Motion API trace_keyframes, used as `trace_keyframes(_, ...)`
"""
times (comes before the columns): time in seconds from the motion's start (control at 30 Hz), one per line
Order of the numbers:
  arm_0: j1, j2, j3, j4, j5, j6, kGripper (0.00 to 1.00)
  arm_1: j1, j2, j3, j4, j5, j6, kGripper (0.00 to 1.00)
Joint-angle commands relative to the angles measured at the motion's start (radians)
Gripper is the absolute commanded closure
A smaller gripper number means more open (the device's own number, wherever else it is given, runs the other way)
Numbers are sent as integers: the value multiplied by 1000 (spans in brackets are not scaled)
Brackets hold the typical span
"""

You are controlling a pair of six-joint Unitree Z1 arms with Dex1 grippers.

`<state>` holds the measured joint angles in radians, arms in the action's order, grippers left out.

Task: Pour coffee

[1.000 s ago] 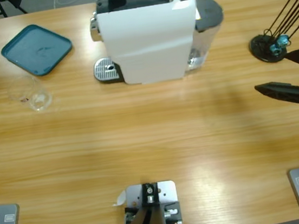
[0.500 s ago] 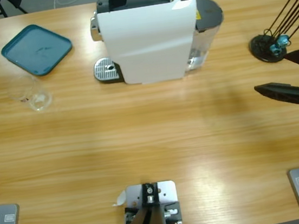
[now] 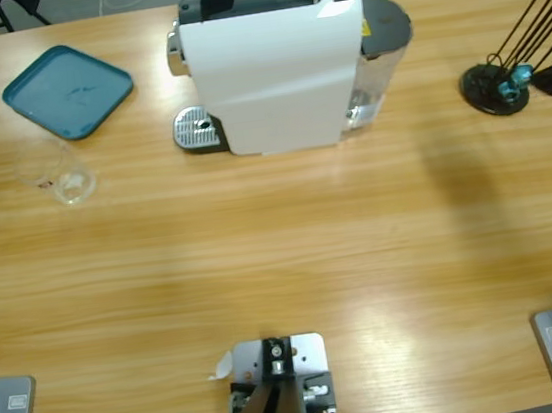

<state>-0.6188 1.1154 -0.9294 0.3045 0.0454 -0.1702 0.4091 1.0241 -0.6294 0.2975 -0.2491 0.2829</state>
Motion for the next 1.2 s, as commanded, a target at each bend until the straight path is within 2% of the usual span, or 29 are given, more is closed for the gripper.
trace_keyframes(0.03, -9, 4, 81, -62, -11, 23, 30, -83, 169, -7, -31, -47, 15, 395)
trace_keyframes(0.23, -7, -44, 236, -248, 53, 104, 27, -139, 233, 58, -154, -42, 22, 391)
trace_keyframes(0.37, -7, -29, 297, -300, 59, 113, 31, -174, 286, 73, -189, -38, 17, 386)
trace_keyframes(0.67, -7, 59, 302, -368, 59, 115, 32, -195, 421, 74, -289, -14, 15, 386)
trace_keyframes(1.2, -9, 54, 327, -369, 58, 126, 27, -234, 515, 117, -439, -16, 16, 391)
